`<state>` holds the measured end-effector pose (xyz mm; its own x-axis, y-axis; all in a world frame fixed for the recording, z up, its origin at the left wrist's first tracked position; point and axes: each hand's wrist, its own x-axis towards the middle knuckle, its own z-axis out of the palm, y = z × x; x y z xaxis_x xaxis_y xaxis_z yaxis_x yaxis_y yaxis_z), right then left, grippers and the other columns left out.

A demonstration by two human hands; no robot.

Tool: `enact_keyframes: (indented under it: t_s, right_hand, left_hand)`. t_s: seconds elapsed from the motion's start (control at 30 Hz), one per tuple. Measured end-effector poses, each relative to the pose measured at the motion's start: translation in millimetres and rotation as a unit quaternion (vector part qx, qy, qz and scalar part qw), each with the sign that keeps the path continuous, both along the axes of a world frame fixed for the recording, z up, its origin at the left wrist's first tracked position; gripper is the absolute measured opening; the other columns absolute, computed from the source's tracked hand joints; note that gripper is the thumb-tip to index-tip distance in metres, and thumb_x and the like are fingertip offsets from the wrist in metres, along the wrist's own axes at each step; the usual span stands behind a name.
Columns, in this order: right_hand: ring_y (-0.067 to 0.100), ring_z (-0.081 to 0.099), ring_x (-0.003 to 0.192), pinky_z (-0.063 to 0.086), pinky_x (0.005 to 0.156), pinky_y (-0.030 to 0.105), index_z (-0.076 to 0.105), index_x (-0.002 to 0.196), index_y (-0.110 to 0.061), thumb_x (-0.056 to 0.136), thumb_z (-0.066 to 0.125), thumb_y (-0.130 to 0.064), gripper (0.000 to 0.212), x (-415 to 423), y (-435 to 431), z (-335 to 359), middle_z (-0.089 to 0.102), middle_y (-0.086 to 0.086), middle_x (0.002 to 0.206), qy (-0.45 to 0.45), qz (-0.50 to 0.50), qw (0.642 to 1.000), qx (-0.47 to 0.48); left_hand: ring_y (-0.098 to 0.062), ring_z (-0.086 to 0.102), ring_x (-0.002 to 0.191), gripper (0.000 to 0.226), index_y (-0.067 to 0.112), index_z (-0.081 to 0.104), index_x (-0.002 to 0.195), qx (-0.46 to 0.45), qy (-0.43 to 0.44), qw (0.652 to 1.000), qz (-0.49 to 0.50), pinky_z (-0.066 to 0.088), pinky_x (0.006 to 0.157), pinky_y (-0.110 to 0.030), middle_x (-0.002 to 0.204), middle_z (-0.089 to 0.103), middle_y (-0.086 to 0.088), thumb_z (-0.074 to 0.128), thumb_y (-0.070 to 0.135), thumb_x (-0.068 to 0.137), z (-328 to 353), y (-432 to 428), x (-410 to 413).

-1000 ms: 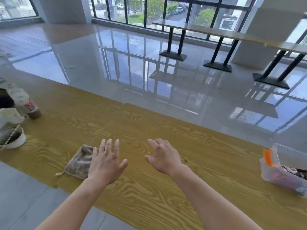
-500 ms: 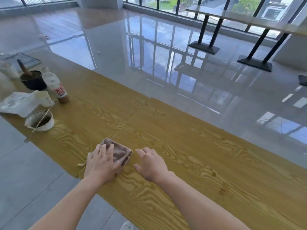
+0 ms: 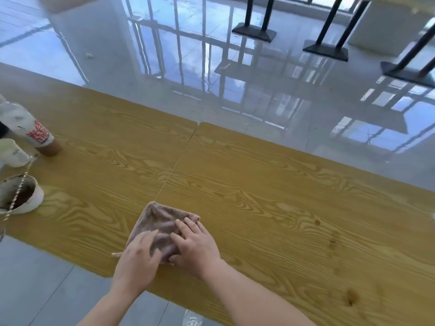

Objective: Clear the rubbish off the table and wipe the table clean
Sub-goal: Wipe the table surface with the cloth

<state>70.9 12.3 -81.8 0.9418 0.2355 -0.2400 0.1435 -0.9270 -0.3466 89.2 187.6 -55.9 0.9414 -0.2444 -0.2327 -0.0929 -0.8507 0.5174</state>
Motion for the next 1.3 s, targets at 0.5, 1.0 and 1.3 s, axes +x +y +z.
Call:
enact_keyframes:
  t_s: [0.5,1.0,1.3]
  right_hand:
    - [0.023,0.038,0.136,0.022,0.119,0.046,0.06,0.118,-0.023,0.078,0.05,-0.047,0.048,-120,-121,20,0.05,-0.003,0.139,-0.027,-0.261,0.964,-0.039]
    - [0.026,-0.01,0.152,0.004,0.118,0.054,0.012,0.156,-0.04,0.1,0.017,-0.066,0.062,-216,-156,-36,-0.003,-0.001,0.167,-0.039,-0.273,0.956,-0.102]
    - [0.026,0.016,0.151,0.022,0.115,0.053,0.027,0.155,-0.03,0.101,0.039,-0.052,0.06,-362,-214,-43,0.019,-0.001,0.164,-0.096,-0.361,0.921,-0.111]
  left_hand:
    - [-0.029,0.03,0.145,0.056,0.014,0.048,0.143,0.065,-0.062,0.968,-0.234,0.027,0.118,-0.047,0.151,0.043,-0.013,0.042,0.036,0.092,-38,-94,8]
    - [-0.034,0.011,0.15,0.072,0.021,0.036,0.15,0.129,-0.107,0.951,-0.261,0.01,0.119,-0.058,0.16,0.025,-0.018,0.019,0.056,0.09,-61,-173,-51]
    - [-0.032,-0.009,0.151,0.069,0.024,0.02,0.155,0.115,-0.113,0.947,-0.278,-0.008,0.117,-0.063,0.163,0.005,-0.015,0.026,0.059,0.095,-76,-258,-89]
